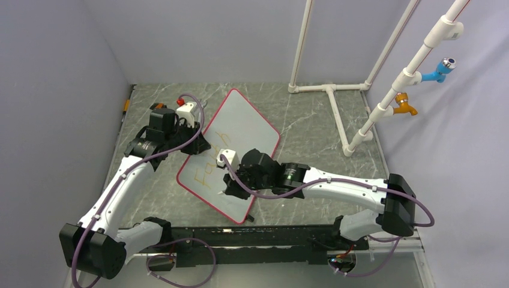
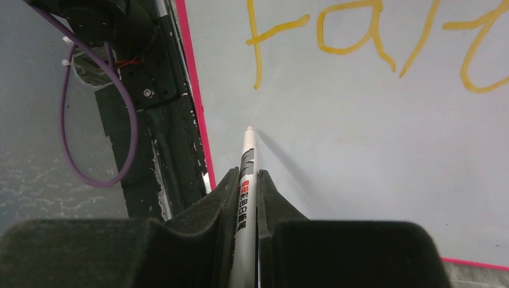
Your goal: Write a sentence on the whiteboard
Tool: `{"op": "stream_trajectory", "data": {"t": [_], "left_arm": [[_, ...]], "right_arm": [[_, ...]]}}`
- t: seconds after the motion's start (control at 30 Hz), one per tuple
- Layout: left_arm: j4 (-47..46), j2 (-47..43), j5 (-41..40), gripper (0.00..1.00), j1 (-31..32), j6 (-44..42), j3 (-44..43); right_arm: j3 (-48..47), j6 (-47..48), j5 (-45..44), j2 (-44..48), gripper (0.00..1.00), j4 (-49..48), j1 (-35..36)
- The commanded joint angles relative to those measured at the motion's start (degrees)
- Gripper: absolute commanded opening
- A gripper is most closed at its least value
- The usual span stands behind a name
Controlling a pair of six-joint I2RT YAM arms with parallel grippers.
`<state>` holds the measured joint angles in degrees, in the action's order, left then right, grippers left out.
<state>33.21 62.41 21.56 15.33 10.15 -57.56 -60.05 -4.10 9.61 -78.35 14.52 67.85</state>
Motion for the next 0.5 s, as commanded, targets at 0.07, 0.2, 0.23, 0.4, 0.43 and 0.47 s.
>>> {"op": "stream_trajectory", "data": {"t": [0.07,0.2,0.23,0.4,0.43,0.47], "left_arm": [[-1.3,-0.3,-6.2,0.0,-0.4,-8.7,-1.2],[-1.4,-0.6,-6.3,0.0,-0.4,-8.6,-1.0],[-1.4,-0.5,-6.4,0.0,-0.4,-8.6,-1.0],[-1.5,-0.6,-6.4,0.0,-0.4,-8.6,-0.9],[-1.4,-0.6,-6.4,0.0,-0.4,-8.6,-0.9],[-1.4,-0.6,-6.4,0.0,-0.4,-8.6,-0.9]], "right_arm": [[-1.3,-1.0,-2.9,-1.4,0.0,-3.4,0.8],[-1.8,-0.8,-3.4,-2.4,0.0,-3.1,1.3],[-1.9,-0.7,-3.4,-2.7,0.0,-3.1,1.5],[-2.2,-0.1,-2.9,-3.2,0.0,-3.0,2.2],[-2.1,0.0,-2.4,-3.1,0.0,-3.1,2.4],[-2.0,0.2,-2.0,-3.1,0.0,-3.2,2.6]]}}
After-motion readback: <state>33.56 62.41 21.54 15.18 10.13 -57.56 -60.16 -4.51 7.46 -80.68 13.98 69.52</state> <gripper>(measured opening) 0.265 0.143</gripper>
